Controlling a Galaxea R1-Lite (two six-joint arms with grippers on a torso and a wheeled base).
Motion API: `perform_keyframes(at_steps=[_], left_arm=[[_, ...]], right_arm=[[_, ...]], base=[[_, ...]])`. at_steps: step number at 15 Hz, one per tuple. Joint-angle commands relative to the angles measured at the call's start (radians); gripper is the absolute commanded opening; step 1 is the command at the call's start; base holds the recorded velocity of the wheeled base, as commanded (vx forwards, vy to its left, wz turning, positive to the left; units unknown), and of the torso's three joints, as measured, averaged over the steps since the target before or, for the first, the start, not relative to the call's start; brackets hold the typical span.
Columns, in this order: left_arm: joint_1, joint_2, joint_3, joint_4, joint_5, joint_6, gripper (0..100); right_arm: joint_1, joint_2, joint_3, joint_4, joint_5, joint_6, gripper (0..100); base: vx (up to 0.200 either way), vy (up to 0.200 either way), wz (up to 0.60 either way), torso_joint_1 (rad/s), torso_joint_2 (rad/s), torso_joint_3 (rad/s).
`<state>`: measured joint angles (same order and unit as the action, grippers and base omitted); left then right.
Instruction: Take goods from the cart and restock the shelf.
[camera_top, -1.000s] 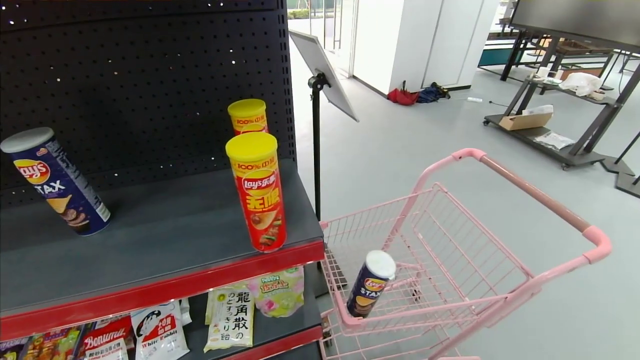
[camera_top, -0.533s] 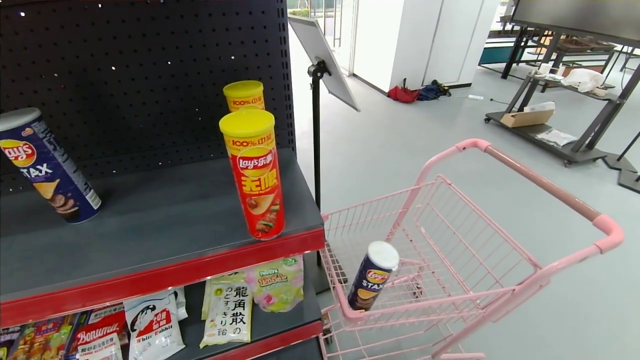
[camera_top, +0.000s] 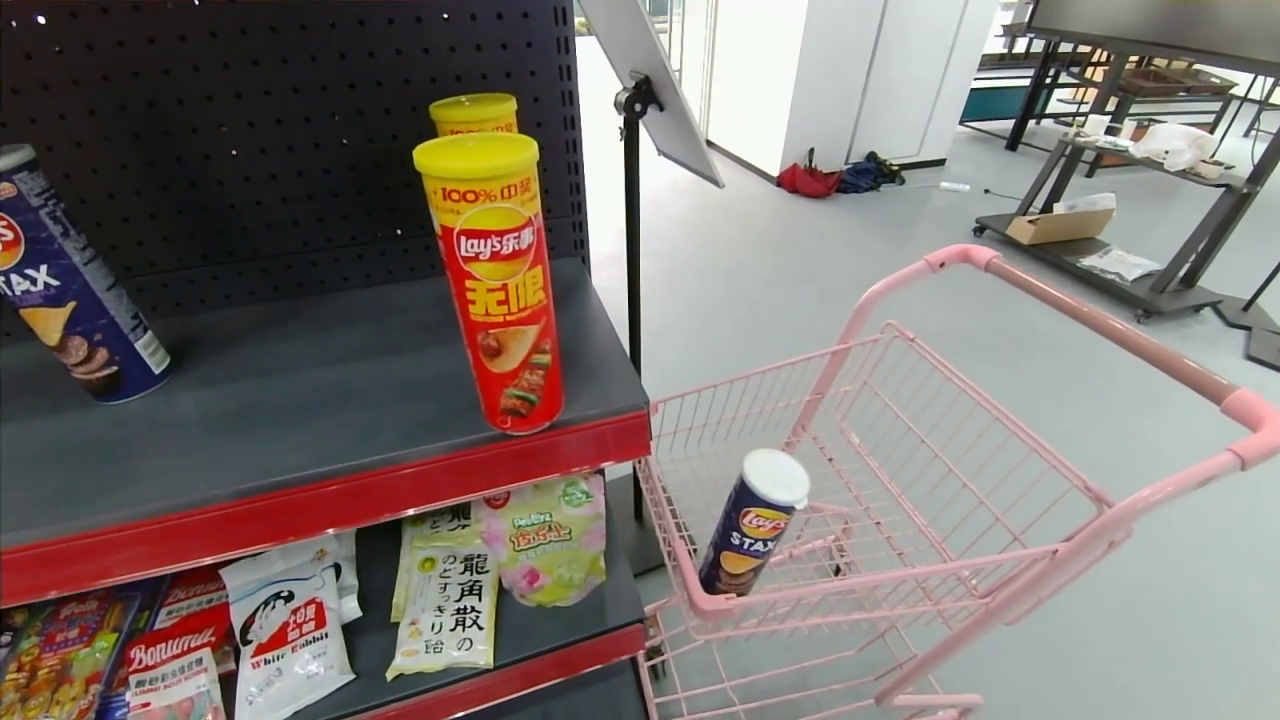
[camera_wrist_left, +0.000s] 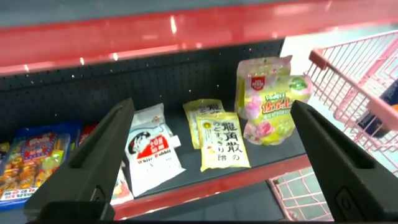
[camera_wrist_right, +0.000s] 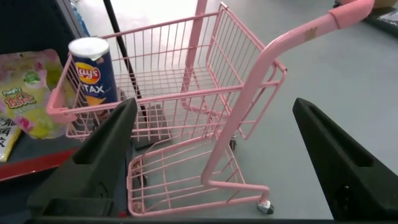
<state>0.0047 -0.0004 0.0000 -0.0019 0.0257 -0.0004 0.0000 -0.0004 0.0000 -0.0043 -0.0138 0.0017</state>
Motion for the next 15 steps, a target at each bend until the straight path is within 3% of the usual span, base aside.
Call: perform_keyframes(at_steps=[1,5,10,11,14,15], left_arm=[[0.0,0.0,0.0,-0.001,0.0,-0.001,100],[0.0,0.0,-0.002,0.0,0.0,-0.001,100],[0.0,0.0,0.0,0.0,0.0,-0.001,100],[0.0,0.0,0.0,0.0,0.0,-0.001,100],[0.0,0.0,0.0,0.0,0.0,-0.001,100],[0.0,0.0,0.0,0.0,0.0,-0.001,100]], right_arm=[[0.0,0.0,0.0,0.0,0.0,0.0,100],[0.0,0.0,0.0,0.0,0.0,0.003,100],[0.005,0.01,0.0,0.0,0.032,-0.009,100],[0.012,0.043,-0.051,-0.014,0.068,-0.005,100],[0.041,0.663,-0.598,-0.056,0.132,0.185,100],[0.1,0.787,-0.626,-0.085,0.158,0.173,100]], base=[[0.0,0.0,0.0,-0.193,0.53,0.364],[0.0,0.0,0.0,-0.159,0.5,0.333],[0.0,0.0,0.0,-0.028,0.09,0.059],[0.0,0.0,0.0,0.0,0.0,0.0],[0.0,0.0,0.0,0.0,0.0,0.0],[0.0,0.0,0.0,0.0,0.0,0.0]])
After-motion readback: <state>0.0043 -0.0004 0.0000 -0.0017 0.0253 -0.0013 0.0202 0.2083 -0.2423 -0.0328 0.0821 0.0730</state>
